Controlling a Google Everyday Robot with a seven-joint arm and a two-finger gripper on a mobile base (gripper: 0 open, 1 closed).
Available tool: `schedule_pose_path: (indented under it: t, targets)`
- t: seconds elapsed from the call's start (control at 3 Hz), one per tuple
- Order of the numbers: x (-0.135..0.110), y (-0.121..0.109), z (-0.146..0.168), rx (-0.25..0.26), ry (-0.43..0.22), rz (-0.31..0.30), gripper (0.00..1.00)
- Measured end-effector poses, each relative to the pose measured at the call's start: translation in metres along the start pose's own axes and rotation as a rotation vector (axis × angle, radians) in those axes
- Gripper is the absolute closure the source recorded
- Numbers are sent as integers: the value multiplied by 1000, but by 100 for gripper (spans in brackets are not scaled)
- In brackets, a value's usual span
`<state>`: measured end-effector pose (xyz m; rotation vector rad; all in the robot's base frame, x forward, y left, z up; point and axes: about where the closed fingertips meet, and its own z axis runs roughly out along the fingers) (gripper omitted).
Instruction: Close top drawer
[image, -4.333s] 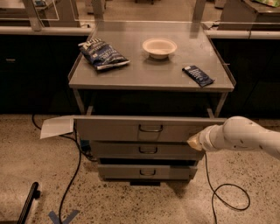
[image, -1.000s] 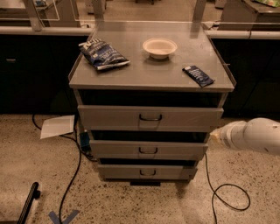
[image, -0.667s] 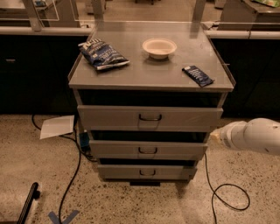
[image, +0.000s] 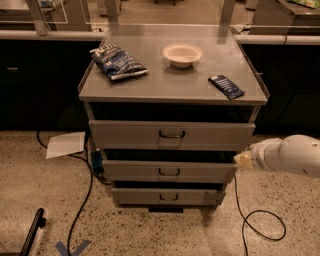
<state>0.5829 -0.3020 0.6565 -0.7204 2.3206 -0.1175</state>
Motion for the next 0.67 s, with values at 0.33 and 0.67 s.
schedule_pose_path:
  t: [0.33,0.67]
  targets:
    - [0,0,0,0,0,0,0]
    - [0,0,0,0,0,0,0]
